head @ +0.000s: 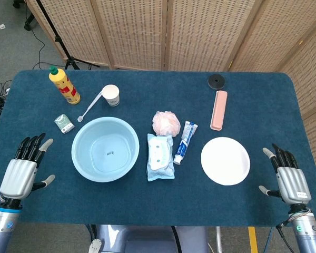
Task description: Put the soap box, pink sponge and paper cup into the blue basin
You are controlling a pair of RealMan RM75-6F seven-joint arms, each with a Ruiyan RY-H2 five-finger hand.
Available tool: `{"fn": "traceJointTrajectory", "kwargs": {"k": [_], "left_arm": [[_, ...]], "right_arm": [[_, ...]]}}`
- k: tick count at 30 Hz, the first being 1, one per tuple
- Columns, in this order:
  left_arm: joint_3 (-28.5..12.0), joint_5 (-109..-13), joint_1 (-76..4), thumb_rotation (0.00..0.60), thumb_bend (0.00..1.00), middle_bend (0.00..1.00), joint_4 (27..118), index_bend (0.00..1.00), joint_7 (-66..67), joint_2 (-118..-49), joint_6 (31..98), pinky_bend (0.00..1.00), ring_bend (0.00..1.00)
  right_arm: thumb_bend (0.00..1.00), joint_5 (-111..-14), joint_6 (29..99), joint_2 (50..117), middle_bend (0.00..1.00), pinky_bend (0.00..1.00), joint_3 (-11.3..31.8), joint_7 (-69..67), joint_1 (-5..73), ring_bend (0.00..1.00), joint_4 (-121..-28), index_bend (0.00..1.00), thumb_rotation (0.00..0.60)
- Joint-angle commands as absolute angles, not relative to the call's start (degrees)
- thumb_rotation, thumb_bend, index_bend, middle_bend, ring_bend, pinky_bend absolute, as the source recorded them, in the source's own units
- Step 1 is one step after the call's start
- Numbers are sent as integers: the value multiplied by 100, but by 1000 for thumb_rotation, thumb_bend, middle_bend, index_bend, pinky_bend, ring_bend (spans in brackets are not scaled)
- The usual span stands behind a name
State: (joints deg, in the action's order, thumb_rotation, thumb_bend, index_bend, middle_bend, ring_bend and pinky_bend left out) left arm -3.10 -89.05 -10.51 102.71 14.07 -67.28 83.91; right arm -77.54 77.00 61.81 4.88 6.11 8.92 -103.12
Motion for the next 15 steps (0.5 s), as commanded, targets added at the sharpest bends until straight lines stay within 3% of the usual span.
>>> {"fn": "traceJointTrajectory", "kwargs": {"k": [1, 15], "left_arm": [[-316, -8895, -1070, 600, 134, 0, 10273, 109, 1429, -6747, 8364, 16, 0], [-342, -8881, -1151, 600, 138, 0, 10321, 109, 1478, -6776, 8262, 16, 0]], "right_arm": [[25, -7739, 7682, 6176, 0, 14, 481, 601, 891, 0, -10298, 105, 600], [25, -7766, 7752, 6125, 0, 14, 457, 534, 825, 0, -10277, 105, 600]]}}
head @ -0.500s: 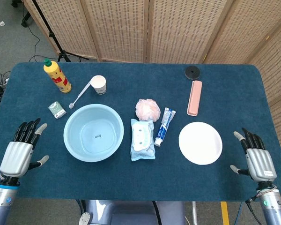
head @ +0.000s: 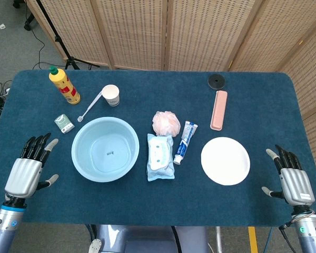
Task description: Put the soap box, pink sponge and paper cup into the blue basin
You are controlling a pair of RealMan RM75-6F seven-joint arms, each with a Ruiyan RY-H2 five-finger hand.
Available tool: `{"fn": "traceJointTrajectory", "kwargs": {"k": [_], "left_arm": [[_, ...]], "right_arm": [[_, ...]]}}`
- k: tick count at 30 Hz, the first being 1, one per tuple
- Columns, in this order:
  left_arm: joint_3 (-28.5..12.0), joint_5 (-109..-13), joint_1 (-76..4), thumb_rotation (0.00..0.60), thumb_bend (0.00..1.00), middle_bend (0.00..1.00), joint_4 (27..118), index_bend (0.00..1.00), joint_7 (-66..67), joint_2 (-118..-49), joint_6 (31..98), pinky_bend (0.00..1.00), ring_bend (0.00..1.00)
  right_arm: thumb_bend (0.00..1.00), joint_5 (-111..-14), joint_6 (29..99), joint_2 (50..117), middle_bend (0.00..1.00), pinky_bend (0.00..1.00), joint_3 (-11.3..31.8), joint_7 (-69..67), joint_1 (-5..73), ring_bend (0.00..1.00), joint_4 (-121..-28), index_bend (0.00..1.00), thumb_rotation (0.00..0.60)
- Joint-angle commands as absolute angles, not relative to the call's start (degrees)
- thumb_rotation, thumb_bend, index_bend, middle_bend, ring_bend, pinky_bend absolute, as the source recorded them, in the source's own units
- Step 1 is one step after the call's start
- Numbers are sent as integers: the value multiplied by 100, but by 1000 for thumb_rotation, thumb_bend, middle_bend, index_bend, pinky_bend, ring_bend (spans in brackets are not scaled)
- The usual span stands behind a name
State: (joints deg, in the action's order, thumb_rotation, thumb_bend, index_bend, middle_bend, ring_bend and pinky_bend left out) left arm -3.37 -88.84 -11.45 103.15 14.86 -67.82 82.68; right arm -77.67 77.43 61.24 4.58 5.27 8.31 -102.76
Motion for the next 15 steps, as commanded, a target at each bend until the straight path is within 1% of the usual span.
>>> {"fn": "traceJointTrajectory", "kwargs": {"k": [1, 15], "left_arm": [[-342, -8885, -1156, 600, 138, 0, 10324, 109, 1472, -6774, 8259, 16, 0], [-305, -8786, -1144, 600, 138, 0, 10424, 105, 1591, -6690, 8196, 16, 0]], "right_arm": [[25, -7768, 7763, 6126, 0, 14, 456, 540, 819, 0, -10280, 105, 600], [26, -7832, 7793, 6145, 0, 14, 444, 564, 807, 0, -10300, 105, 600]]}}
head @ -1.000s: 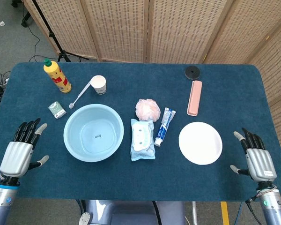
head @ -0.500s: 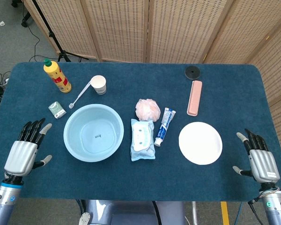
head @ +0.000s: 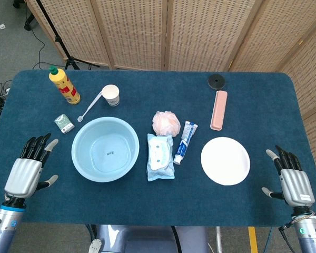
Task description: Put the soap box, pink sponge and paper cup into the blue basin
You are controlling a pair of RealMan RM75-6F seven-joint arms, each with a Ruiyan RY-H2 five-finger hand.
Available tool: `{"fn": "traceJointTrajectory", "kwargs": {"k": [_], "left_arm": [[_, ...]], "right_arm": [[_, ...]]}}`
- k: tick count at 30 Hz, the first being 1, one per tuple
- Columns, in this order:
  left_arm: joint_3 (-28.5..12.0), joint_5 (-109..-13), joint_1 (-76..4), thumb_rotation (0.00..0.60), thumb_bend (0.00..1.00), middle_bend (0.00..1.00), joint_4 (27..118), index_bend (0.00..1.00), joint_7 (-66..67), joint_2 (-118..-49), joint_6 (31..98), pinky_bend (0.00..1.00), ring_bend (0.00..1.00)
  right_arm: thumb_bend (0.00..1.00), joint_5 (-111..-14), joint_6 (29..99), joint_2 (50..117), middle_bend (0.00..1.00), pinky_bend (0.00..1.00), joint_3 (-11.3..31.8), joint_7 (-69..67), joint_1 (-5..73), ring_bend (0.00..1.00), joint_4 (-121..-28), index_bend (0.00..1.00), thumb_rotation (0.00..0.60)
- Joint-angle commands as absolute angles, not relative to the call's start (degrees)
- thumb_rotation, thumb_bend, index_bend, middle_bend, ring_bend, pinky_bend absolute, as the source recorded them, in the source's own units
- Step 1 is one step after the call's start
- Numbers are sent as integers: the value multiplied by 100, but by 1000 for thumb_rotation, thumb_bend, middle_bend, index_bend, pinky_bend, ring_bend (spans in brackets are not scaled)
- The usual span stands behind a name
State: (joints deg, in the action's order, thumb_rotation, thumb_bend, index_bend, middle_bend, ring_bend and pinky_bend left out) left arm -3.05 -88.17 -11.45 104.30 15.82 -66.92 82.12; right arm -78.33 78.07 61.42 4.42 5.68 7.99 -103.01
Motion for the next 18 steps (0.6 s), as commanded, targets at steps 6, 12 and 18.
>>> {"fn": "traceJointTrajectory", "kwargs": {"k": [6, 12, 18], "left_arm": [[-319, -8754, -1132, 600, 138, 0, 10412, 105, 1579, -6686, 8222, 16, 0], [-302, -8755, -1149, 600, 139, 0, 10426, 105, 1582, -6686, 8178, 16, 0], [-369, -8652, -1260, 600, 140, 0, 10540, 105, 1615, -6649, 8012, 16, 0]], "right_arm": [[27, -7839, 7757, 6159, 0, 14, 440, 587, 828, 0, -10305, 105, 600], [26, -7835, 7758, 6155, 0, 14, 442, 591, 826, 0, -10323, 105, 600], [26, -7797, 7717, 6143, 0, 14, 442, 560, 832, 0, -10327, 104, 600]]}}
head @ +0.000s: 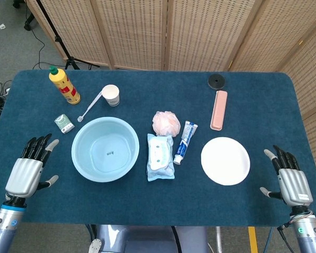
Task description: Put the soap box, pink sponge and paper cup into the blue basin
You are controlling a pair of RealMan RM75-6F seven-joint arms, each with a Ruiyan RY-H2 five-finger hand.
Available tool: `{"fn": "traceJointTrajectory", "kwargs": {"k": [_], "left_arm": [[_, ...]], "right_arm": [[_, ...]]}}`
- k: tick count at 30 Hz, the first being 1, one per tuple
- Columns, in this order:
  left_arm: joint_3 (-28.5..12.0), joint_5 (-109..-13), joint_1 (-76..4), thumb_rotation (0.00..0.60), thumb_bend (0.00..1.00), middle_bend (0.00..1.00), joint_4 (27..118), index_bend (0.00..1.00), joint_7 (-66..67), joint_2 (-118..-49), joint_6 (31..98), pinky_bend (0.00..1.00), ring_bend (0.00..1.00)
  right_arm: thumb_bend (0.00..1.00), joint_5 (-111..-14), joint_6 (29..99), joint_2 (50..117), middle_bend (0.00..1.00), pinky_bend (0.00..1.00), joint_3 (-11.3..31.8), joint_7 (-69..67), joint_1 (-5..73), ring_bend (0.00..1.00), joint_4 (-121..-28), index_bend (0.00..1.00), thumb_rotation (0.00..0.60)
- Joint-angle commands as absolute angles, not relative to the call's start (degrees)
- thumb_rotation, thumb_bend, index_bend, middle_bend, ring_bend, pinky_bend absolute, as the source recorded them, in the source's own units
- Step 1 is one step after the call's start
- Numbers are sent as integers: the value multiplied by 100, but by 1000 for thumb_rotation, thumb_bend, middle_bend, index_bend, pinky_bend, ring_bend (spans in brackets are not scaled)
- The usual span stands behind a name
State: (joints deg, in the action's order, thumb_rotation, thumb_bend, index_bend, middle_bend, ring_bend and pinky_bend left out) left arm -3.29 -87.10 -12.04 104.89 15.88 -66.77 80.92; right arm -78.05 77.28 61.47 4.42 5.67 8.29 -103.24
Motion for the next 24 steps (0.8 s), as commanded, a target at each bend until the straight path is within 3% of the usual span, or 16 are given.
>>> {"fn": "traceJointTrajectory", "kwargs": {"k": [1, 15, 24], "left_arm": [[-407, -8609, -1310, 600, 140, 0, 10584, 105, 1642, -6616, 7947, 16, 0], [-1569, -6810, -2661, 600, 147, 0, 11293, 105, 2096, -5765, 6405, 16, 0], [-2073, -4787, -3899, 600, 150, 0, 10470, 105, 2220, -5770, 5079, 16, 0]], "right_arm": [[26, -7796, 7712, 6140, 0, 14, 444, 548, 834, 0, -10330, 105, 600], [26, -7658, 7495, 6119, 0, 14, 496, 175, 901, 0, -10186, 105, 600], [28, -7573, 7195, 6165, 0, 14, 512, -99, 1024, 0, -10013, 105, 600]]}}
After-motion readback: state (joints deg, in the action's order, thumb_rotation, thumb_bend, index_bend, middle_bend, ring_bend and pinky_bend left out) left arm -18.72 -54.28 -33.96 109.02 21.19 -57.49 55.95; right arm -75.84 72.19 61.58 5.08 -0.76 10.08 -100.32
